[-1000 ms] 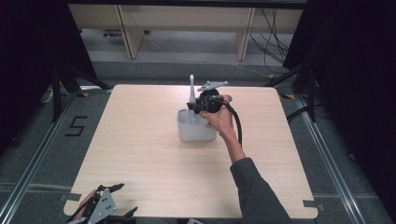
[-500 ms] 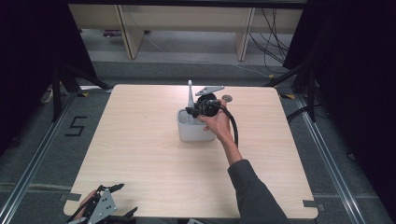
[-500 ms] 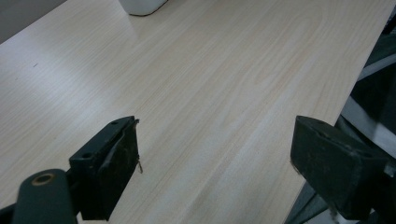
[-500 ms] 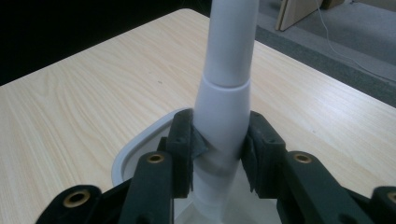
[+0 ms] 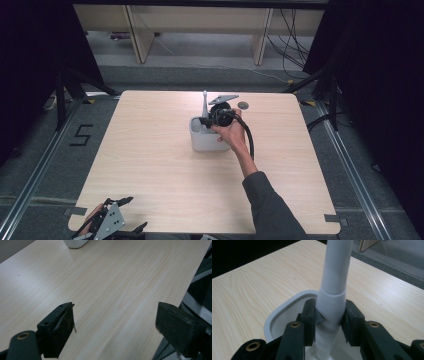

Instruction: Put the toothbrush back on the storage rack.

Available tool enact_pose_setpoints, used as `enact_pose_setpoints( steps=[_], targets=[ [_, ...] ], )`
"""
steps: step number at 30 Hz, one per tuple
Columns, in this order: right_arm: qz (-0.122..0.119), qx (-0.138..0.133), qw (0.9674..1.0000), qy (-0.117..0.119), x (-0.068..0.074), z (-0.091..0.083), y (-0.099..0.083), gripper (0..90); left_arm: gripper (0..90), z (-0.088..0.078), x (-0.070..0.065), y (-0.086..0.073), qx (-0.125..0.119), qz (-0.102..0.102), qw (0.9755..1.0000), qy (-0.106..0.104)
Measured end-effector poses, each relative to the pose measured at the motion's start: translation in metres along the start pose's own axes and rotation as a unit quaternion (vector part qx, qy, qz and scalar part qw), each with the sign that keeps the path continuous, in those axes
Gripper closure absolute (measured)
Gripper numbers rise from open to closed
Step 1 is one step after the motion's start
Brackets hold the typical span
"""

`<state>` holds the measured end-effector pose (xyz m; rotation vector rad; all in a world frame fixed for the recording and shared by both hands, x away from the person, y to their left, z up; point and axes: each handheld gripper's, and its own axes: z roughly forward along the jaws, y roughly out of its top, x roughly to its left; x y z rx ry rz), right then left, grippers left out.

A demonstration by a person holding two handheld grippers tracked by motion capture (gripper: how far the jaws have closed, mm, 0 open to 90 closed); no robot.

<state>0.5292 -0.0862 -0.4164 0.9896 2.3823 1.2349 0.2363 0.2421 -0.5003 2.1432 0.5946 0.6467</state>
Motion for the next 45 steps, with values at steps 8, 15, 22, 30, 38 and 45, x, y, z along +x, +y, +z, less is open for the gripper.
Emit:
enact_pose_setpoints(
  steps=[8, 15, 22, 30, 38, 45],
  targets=[
    [0.001, -0.008, 1.0, 0.003, -0.002, 0.0, -0.002, 66.3, 14.8, 0.0, 0.0, 0.0, -0.002, 0.001, 1.0, -0.004],
    [-0.014, -0.01, 0.9998, -0.005, 0.0, -0.001, -0.001, 60.5, 14.8, 0.0, 0.0, 0.0, 0.0, -0.001, 1.0, -0.001],
    [0.004, -0.025, 0.9997, -0.005, -0.001, -0.009, 0.001, 46.7, 14.8, 0.001, 0.0, 0.0, -0.003, 0.0, 1.0, -0.001],
    [-0.005, -0.029, 0.9996, -0.007, 0.0, -0.018, 0.003, 39.5, 14.8, 0.001, 0.0, 0.0, -0.001, 0.001, 1.0, -0.002],
    [-0.004, -0.042, 0.9991, -0.008, 0.003, -0.032, 0.004, 35.0, 14.9, 0.001, -0.001, 0.0, -0.005, -0.001, 1.0, 0.001],
    [-0.006, -0.047, 0.9988, -0.013, 0.007, -0.046, -0.002, 34.3, 14.8, 0.001, -0.001, 0.0, -0.001, 0.0, 1.0, -0.002]
  ],
)
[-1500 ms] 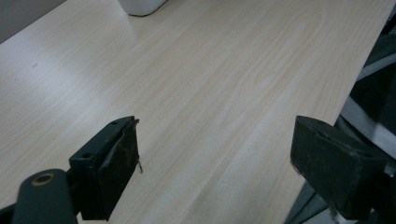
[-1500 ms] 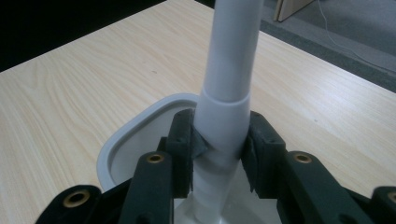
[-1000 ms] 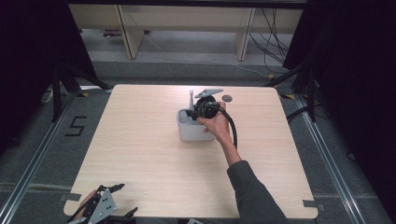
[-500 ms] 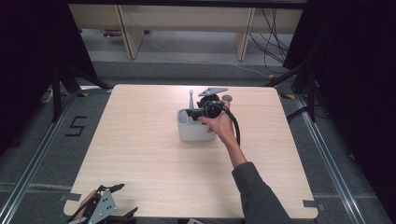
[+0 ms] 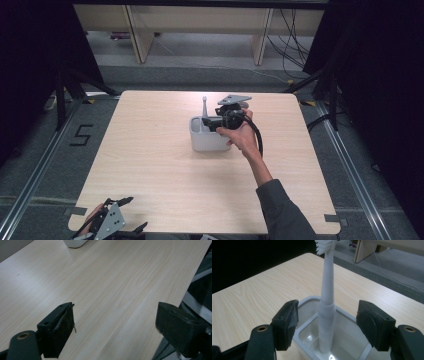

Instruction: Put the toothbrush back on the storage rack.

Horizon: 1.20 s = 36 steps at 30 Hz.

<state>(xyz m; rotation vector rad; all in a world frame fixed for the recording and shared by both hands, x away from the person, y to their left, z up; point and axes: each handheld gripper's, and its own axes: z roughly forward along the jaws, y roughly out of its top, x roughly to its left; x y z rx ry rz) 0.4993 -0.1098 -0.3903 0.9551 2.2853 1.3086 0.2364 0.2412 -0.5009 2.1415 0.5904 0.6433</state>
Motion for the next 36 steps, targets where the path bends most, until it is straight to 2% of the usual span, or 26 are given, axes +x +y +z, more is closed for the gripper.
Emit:
enact_pose_setpoints(
  steps=[4, 5, 6, 7, 8, 9, 10, 12, 14, 16, 17, 18, 20, 21, 23, 24, 25, 26, 28, 30, 31, 32, 33, 34, 35, 36],
  targets=[
    [0.0, -0.005, 1.0, 0.005, 0.0, -0.005, -0.003, 33.8, 14.8, 0.0, 0.001, 0.0, -0.002, 0.003, 1.0, 0.001],
    [-0.011, -0.007, 0.9999, 0.009, -0.002, -0.007, -0.004, 33.5, 14.9, 0.001, -0.001, 0.0, -0.005, -0.006, 1.0, -0.001],
    [-0.011, -0.007, 0.9999, 0.009, -0.002, -0.007, -0.004, 33.5, 14.9, 0.001, -0.001, 0.0, -0.005, -0.006, 1.0, -0.001],
    [-0.008, -0.004, 1.0, 0.002, -0.001, -0.009, -0.005, 33.4, 14.9, 0.001, -0.001, 0.0, -0.005, -0.006, 1.0, 0.0],
    [0.002, -0.002, 1.0, 0.007, 0.0, -0.011, -0.006, 33.3, 14.8, 0.0, 0.0, 0.0, -0.001, -0.002, 1.0, 0.001],
    [-0.006, -0.01, 0.9999, 0.004, -0.001, -0.012, -0.007, 33.2, 14.8, 0.0, 0.0, 0.0, -0.001, -0.002, 1.0, 0.0],
    [0.008, -0.008, 0.9999, 0.008, 0.001, -0.014, -0.008, 33.2, 14.9, 0.001, 0.0, 0.0, -0.004, -0.004, 1.0, -0.001],
    [-0.006, -0.007, 0.9999, 0.007, 0.001, -0.018, -0.009, 33.1, 14.9, 0.0, 0.0, 0.0, -0.002, -0.002, 1.0, 0.001],
    [-0.002, -0.014, 0.9999, 0.006, 0.002, -0.02, -0.011, 33.1, 14.8, 0.0, 0.0, 0.0, -0.002, -0.003, 1.0, 0.001],
    [-0.01, -0.015, 0.9998, 0.007, 0.001, -0.023, -0.012, 33.1, 14.9, 0.001, -0.001, 0.0, -0.005, -0.006, 1.0, -0.001],
    [0.003, -0.011, 0.9999, 0.007, 0.003, -0.026, -0.012, 33.0, 14.9, 0.001, -0.001, 0.0, -0.005, -0.006, 1.0, 0.0],
    [-0.001, -0.013, 0.9999, 0.007, 0.003, -0.027, -0.012, 33.0, 14.9, 0.0, 0.0, 0.0, 0.0, -0.002, 1.0, 0.002],
    [-0.002, -0.018, 0.9998, 0.006, 0.003, -0.031, -0.013, 33.0, 14.8, 0.0, 0.0, 0.0, -0.001, -0.004, 1.0, 0.001],
    [-0.009, -0.016, 0.9998, 0.003, 0.003, -0.033, -0.014, 33.0, 14.8, 0.001, -0.001, 0.0, -0.003, -0.006, 1.0, 0.0],
    [-0.001, -0.018, 0.9998, 0.008, 0.006, -0.035, -0.015, 32.9, 14.8, 0.001, 0.0, -0.001, -0.003, -0.004, 1.0, 0.001],
    [-0.01, -0.027, 0.9996, 0.005, 0.005, -0.034, -0.015, 32.9, 14.8, 0.0, 0.0, 0.0, -0.001, -0.003, 1.0, 0.001],
    [-0.011, -0.024, 0.9996, 0.005, 0.005, -0.036, -0.015, 32.9, 14.8, 0.0, 0.0, 0.0, -0.001, -0.003, 1.0, 0.001],
    [-0.001, -0.02, 0.9998, 0.008, 0.007, -0.037, -0.016, 32.9, 14.8, 0.0, 0.0, 0.0, 0.0, -0.001, 1.0, 0.001],
    [-0.009, -0.021, 0.9997, 0.011, 0.006, -0.037, -0.016, 32.9, 14.9, 0.0, 0.0, -0.001, -0.002, -0.002, 1.0, 0.001],
    [-0.002, -0.021, 0.9997, 0.01, 0.008, -0.038, -0.018, 32.8, 14.9, 0.0, 0.0, 0.0, -0.001, -0.002, 1.0, 0.001],
    [-0.009, -0.021, 0.9997, 0.011, 0.007, -0.038, -0.019, 32.8, 14.8, 0.0, 0.0, 0.0, -0.002, -0.003, 1.0, 0.001],
    [-0.001, -0.019, 0.9998, 0.012, 0.008, -0.039, -0.02, 32.8, 14.9, 0.001, -0.001, 0.0, -0.005, -0.005, 1.0, 0.0],
    [-0.007, -0.026, 0.9996, 0.012, 0.008, -0.038, -0.021, 32.8, 14.9, 0.0, 0.0, 0.0, 0.0, -0.002, 1.0, 0.001],
    [0.005, -0.021, 0.9997, 0.013, 0.009, -0.039, -0.022, 32.5, 14.9, 0.0, 0.0, -0.001, -0.001, -0.003, 1.0, 0.002],
    [-0.012, -0.022, 0.9996, 0.01, 0.007, -0.04, -0.022, 32.6, 14.9, 0.0, 0.0, -0.001, 0.0, -0.003, 1.0, 0.001],
    [0.003, -0.018, 0.9998, 0.012, 0.009, -0.041, -0.023, 32.6, 14.9, 0.001, -0.001, 0.0, -0.004, -0.007, 1.0, 0.0]
  ],
)
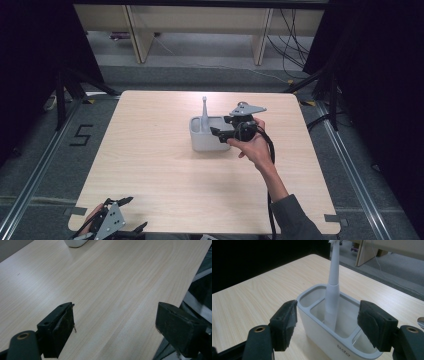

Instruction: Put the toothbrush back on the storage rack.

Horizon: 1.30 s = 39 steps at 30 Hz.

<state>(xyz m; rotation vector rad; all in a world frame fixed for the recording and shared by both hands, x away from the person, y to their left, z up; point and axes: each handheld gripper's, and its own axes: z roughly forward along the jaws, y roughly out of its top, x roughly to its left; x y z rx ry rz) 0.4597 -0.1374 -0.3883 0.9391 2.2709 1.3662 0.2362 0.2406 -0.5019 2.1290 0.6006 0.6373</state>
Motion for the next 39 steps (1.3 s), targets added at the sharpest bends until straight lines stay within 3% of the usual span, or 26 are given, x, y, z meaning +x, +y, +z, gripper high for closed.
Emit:
enact_pose_setpoints(
  steps=[6, 7, 8, 10, 12, 16, 18, 22, 26, 27, 30, 31, 32, 35, 37, 38, 39],
  targets=[
    [-0.013, -0.005, 0.9999, 0.002, 0.001, -0.003, -0.004, 32.4, 14.9, 0.0, 0.0, 0.0, 0.003, 0.002, 1.0, 0.0],
    [-0.002, -0.002, 1.0, 0.004, 0.003, -0.004, -0.005, 32.3, 14.9, -0.001, 0.0, 0.0, 0.003, 0.003, 1.0, 0.0],
    [-0.015, 0.002, 0.9999, 0.0, 0.003, -0.005, -0.005, 32.3, 14.9, -0.001, 0.001, 0.001, 0.007, 0.008, 0.9999, 0.002],
    [-0.008, 0.004, 1.0, 0.002, 0.004, -0.005, -0.007, 32.0, 14.8, -0.002, 0.001, 0.001, 0.007, 0.006, 1.0, 0.002],
    [-0.017, 0.001, 0.9998, -0.001, 0.003, -0.005, -0.008, 31.3, 14.8, -0.002, 0.001, 0.001, 0.006, 0.006, 1.0, 0.001],
    [-0.007, 0.005, 1.0, -0.002, 0.006, -0.006, -0.009, 29.9, 14.8, -0.001, 0.001, 0.001, 0.005, 0.006, 1.0, -0.001],
    [-0.019, 0.004, 0.9998, 0.001, 0.007, -0.005, -0.01, 29.2, 14.8, -0.001, 0.001, 0.001, 0.005, 0.007, 1.0, -0.001],
    [-0.011, 0.007, 0.9999, 0.004, 0.011, -0.006, -0.011, 28.6, 14.9, -0.001, 0.0, 0.001, 0.004, 0.006, 1.0, 0.0],
    [-0.019, 0.004, 0.9998, 0.004, 0.012, -0.007, -0.013, 28.2, 14.9, -0.002, 0.0, 0.001, 0.004, 0.005, 1.0, 0.0],
    [-0.009, 0.008, 0.9999, 0.005, 0.013, -0.008, -0.014, 28.2, 14.9, -0.002, 0.0, 0.001, 0.003, 0.005, 1.0, -0.001],
    [-0.024, 0.004, 0.9997, 0.009, 0.012, -0.009, -0.016, 27.9, 14.8, -0.002, 0.0, 0.001, 0.0, 0.001, 1.0, -0.001],
    [-0.011, 0.009, 0.9999, 0.005, 0.014, -0.011, -0.017, 27.8, 14.9, -0.002, -0.001, 0.001, -0.001, 0.0, 1.0, -0.001],
    [-0.021, 0.007, 0.9997, 0.006, 0.013, -0.012, -0.017, 27.6, 14.8, -0.002, 0.0, 0.001, 0.0, 0.003, 1.0, -0.001],
    [-0.002, 0.013, 0.9999, 0.01, 0.015, -0.015, -0.022, 27.5, 14.9, -0.001, 0.0, 0.001, -0.005, 0.002, 1.0, -0.001],
    [-0.015, 0.012, 0.9997, 0.013, 0.014, -0.016, -0.023, 27.4, 14.8, -0.002, 0.0, 0.001, -0.001, 0.008, 1.0, 0.0],
    [-0.001, 0.014, 0.9998, 0.017, 0.015, -0.016, -0.025, 27.3, 14.8, -0.002, 0.0, 0.001, -0.001, 0.008, 1.0, 0.0],
    [-0.016, 0.013, 0.9997, 0.011, 0.014, -0.017, -0.026, 27.3, 14.8, -0.002, 0.0, 0.002, 0.003, 0.008, 1.0, 0.0]
  ],
)
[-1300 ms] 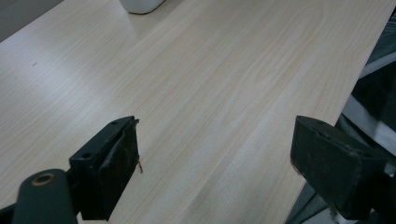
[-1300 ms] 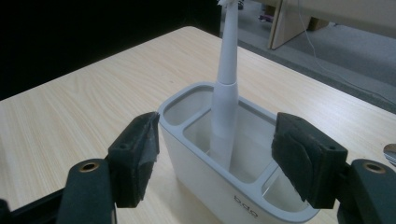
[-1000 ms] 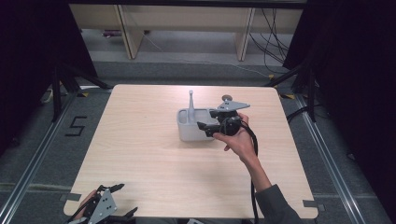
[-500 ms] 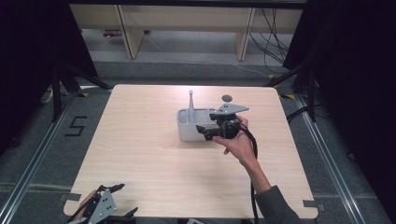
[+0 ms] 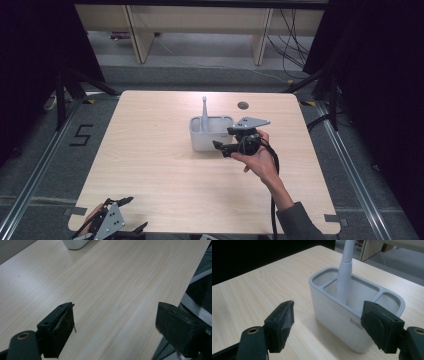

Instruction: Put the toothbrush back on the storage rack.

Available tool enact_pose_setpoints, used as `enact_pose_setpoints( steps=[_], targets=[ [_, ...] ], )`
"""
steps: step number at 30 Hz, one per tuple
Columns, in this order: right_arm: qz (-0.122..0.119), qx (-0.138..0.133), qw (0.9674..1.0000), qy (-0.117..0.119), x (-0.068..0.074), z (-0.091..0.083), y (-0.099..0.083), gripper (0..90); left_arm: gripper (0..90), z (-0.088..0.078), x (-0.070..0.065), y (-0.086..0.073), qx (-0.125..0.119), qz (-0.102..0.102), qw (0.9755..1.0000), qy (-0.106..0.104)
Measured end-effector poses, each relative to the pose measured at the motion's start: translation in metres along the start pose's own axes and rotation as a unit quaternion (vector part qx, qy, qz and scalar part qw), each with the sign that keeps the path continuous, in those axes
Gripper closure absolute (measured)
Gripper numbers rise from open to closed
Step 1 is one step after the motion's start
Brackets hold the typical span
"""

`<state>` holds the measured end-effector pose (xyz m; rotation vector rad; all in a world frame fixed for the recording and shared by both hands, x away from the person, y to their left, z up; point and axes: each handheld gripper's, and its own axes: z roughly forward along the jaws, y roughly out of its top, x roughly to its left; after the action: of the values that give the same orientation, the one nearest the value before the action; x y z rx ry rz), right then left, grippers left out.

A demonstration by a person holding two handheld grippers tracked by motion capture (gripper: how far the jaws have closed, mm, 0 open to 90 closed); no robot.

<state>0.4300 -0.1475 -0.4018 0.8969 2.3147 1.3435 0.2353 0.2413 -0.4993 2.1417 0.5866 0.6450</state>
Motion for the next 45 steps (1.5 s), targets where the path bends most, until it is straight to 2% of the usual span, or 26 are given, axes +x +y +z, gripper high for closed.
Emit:
enact_pose_setpoints(
  steps=[1, 4, 5, 9, 12, 16, 17, 19, 21, 23, 25, 26, 27, 28, 29, 30, 31, 33, 35, 37, 38, 40, 41, 43, 44, 45],
  targets=[
    [0.011, 0.004, 0.9999, 0.001, 0.002, -0.001, -0.001, 27.1, 14.8, 0.0, 0.0, 0.0, 0.001, -0.001, 1.0, 0.0],
    [-0.002, 0.003, 1.0, -0.001, 0.001, -0.004, -0.004, 26.4, 14.8, -0.001, 0.001, 0.0, 0.003, 0.006, 1.0, 0.001],
    [0.009, 0.007, 0.9999, 0.004, 0.002, -0.005, -0.006, 26.4, 14.8, 0.0, 0.001, 0.0, 0.001, 0.005, 1.0, 0.001],
    [0.002, 0.008, 1.0, -0.002, 0.003, -0.007, -0.011, 26.4, 14.9, -0.001, 0.001, 0.0, 0.007, 0.008, 0.9999, -0.001],
    [0.014, 0.01, 0.9998, 0.004, 0.007, -0.007, -0.015, 26.4, 14.9, -0.001, 0.001, 0.0, 0.005, 0.008, 1.0, 0.0],
    [0.006, 0.008, 0.9999, 0.008, 0.006, -0.006, -0.019, 26.4, 14.9, -0.001, 0.0, 0.0, -0.004, 0.0, 1.0, 0.001],
    [0.015, 0.013, 0.9998, 0.007, 0.007, -0.008, -0.02, 26.4, 14.9, -0.001, 0.001, 0.0, 0.0, 0.005, 1.0, 0.002],
    [0.004, 0.011, 0.9999, 0.003, 0.007, -0.008, -0.022, 26.4, 14.8, -0.001, 0.001, 0.0, 0.002, 0.007, 1.0, 0.0],
    [0.027, 0.015, 0.9995, 0.01, 0.01, -0.011, -0.025, 26.2, 14.9, -0.001, 0.001, 0.0, 0.002, 0.005, 1.0, -0.001],
    [0.013, 0.006, 0.9998, 0.013, 0.007, -0.01, -0.025, 26.3, 14.9, 0.0, 0.001, 0.0, 0.0, 0.004, 1.0, -0.001],
    [0.017, 0.004, 0.9998, 0.007, 0.008, -0.013, -0.027, 26.2, 14.9, -0.001, 0.002, 0.001, 0.012, 0.015, 0.9998, 0.001],
    [0.01, 0.003, 0.9999, 0.013, 0.008, -0.013, -0.028, 26.2, 14.8, -0.001, 0.001, 0.0, 0.004, 0.007, 1.0, -0.001],
    [0.024, 0.01, 0.9996, 0.01, 0.01, -0.015, -0.029, 26.2, 14.9, -0.001, 0.001, 0.0, 0.002, 0.007, 1.0, 0.0],
    [0.011, 0.007, 0.9999, 0.005, 0.01, -0.017, -0.03, 26.0, 14.8, 0.0, 0.0, 0.0, -0.002, 0.002, 1.0, 0.001],
    [0.011, 0.007, 0.9999, 0.005, 0.01, -0.017, -0.03, 26.0, 14.8, -0.001, 0.001, 0.0, 0.001, 0.005, 1.0, -0.001],
    [0.03, 0.012, 0.9995, 0.008, 0.013, -0.017, -0.031, 25.9, 14.8, -0.001, 0.001, 0.0, 0.002, 0.004, 1.0, -0.001],
    [0.016, 0.002, 0.9998, 0.006, 0.012, -0.016, -0.032, 25.8, 14.8, -0.001, 0.001, 0.0, 0.003, 0.007, 1.0, 0.001],
    [0.013, 0.005, 0.9999, 0.009, 0.013, -0.017, -0.034, 24.6, 14.9, -0.001, 0.001, 0.0, 0.002, 0.007, 1.0, 0.0],
    [0.028, 0.013, 0.9994, 0.013, 0.016, -0.016, -0.038, 23.8, 14.9, 0.0, 0.001, 0.0, -0.001, 0.002, 1.0, 0.0],
    [0.015, 0.006, 0.9997, 0.019, 0.014, -0.014, -0.039, 23.5, 14.9, 0.0, 0.001, 0.0, -0.002, 0.0, 1.0, 0.001],
    [0.031, 0.015, 0.9993, 0.012, 0.017, -0.016, -0.04, 23.2, 14.9, 0.0, 0.001, 0.0, -0.001, 0.001, 1.0, 0.0],
    [0.018, 0.006, 0.9997, 0.016, 0.016, -0.015, -0.041, 23.1, 14.8, -0.001, 0.001, 0.0, 0.002, 0.006, 1.0, 0.001],
    [0.033, 0.01, 0.9992, 0.021, 0.018, -0.015, -0.042, 23.0, 14.9, 0.0, 0.0, 0.0, -0.001, -0.001, 1.0, 0.001],
    [0.021, 0.01, 0.9996, 0.014, 0.017, -0.016, -0.043, 22.8, 14.8, 0.001, -0.001, 0.0, -0.009, -0.008, 0.9999, 0.001],
    [0.016, 0.006, 0.9998, 0.009, 0.018, -0.016, -0.043, 22.7, 14.8, 0.0, 0.0, 0.0, 0.0, 0.0, 1.0, 0.001],
    [0.029, 0.015, 0.9994, 0.015, 0.019, -0.017, -0.044, 22.6, 14.8, 0.0, 0.0, 0.0, -0.003, -0.002, 1.0, 0.001]
  ],
)
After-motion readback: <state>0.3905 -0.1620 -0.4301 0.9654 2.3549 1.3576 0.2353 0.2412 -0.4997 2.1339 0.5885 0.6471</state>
